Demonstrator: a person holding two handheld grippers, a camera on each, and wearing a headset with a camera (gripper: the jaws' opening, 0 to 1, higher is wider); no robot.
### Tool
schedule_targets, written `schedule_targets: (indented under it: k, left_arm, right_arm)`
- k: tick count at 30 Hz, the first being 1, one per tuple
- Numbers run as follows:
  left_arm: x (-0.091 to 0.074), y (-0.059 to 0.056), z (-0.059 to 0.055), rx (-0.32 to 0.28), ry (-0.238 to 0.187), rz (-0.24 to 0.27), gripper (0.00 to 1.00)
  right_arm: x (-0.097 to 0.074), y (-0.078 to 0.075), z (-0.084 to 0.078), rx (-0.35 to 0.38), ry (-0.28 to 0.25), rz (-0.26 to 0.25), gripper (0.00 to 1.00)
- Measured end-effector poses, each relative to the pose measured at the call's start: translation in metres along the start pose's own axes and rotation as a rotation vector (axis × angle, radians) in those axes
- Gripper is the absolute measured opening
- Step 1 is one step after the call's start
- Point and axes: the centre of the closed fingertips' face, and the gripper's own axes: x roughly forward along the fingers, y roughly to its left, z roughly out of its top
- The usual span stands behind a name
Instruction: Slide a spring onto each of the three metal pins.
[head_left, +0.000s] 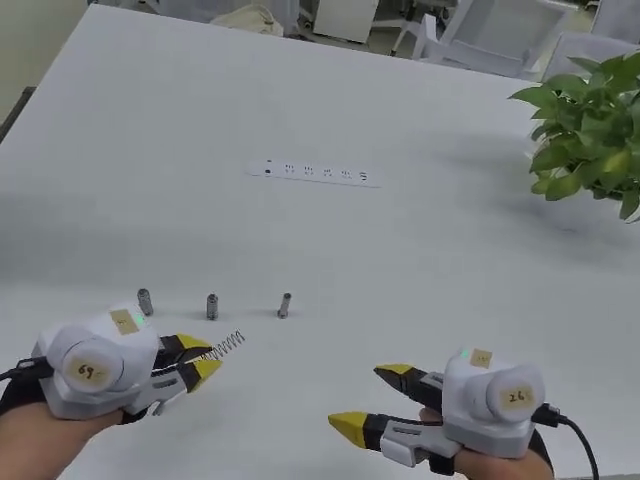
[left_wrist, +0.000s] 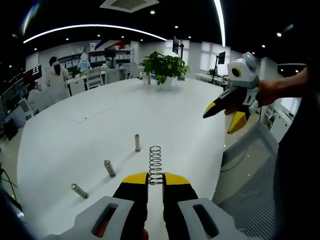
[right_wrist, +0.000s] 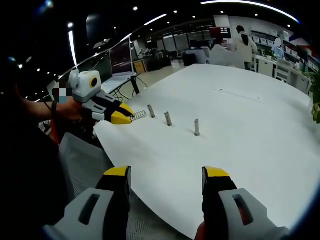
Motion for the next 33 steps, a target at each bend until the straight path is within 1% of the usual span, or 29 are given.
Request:
schedule_targets:
  k: [6,8,12,17,20,23,28,33]
  left_arm:
    - [-0.005,0.000,-0.003,-0.003,0.000,0.006,0.03]
    - [-0.007,-0.001,-0.003,-0.002,-0.001,0.005,0.03]
    - [-0.011,-0.005,0.000,0.000,-0.007,0.004,0.03]
    - [-0.015,-0.014,0.007,0.014,-0.023,-0.008,0.03]
    - [-0.014,-0.020,0.007,0.015,-0.025,-0.015,0.03]
    - [-0.015,-0.030,0.007,0.033,-0.023,-0.032,0.03]
    - [-0.015,-0.044,0.010,0.054,-0.025,-0.066,0.03]
    - [-0.014,-0.055,0.011,0.071,-0.023,-0.097,0.03]
  right_arm:
    - [0.004,0.003,0.002,-0.011,0.003,0.020,0.55]
    - [0.006,0.004,0.003,-0.014,0.004,0.026,0.55]
    - [0.009,0.010,0.004,-0.024,0.009,0.057,0.53]
    - [0.015,0.017,0.009,-0.045,0.017,0.104,0.51]
    - [0.021,0.022,0.012,-0.058,0.025,0.133,0.50]
    - [0.027,0.028,0.016,-0.079,0.033,0.156,0.49]
    - [0.034,0.046,0.025,-0.083,0.022,0.232,0.44]
    - [0.038,0.055,0.028,-0.085,0.017,0.269,0.42]
